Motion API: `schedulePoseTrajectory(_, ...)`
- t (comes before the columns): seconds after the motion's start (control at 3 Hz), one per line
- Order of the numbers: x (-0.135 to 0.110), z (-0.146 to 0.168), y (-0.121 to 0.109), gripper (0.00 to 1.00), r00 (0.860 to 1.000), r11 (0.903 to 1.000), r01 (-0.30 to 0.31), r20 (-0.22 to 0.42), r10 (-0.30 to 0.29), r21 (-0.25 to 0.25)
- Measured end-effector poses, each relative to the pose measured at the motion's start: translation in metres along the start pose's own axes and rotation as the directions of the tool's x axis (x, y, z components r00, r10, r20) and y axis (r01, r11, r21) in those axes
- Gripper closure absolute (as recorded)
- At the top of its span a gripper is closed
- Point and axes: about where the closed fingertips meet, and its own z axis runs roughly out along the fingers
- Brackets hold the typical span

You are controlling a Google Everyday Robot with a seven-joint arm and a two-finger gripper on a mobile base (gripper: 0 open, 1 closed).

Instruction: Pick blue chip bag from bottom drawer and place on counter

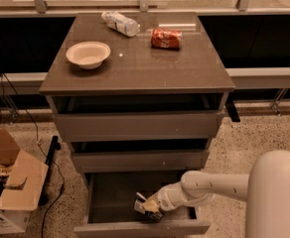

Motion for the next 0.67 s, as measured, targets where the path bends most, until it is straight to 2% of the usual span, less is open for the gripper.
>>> schedulePoseTrajectory(0.33,-0.029,-0.07,0.002,1.0,0.991,0.9968,0.078,0.109,-0.075,-0.019)
schedulePoseTrajectory(0.67,-0.065,-0.175,0.004,1.0,0.944,0.9784,0.205,0.269,-0.19,-0.026)
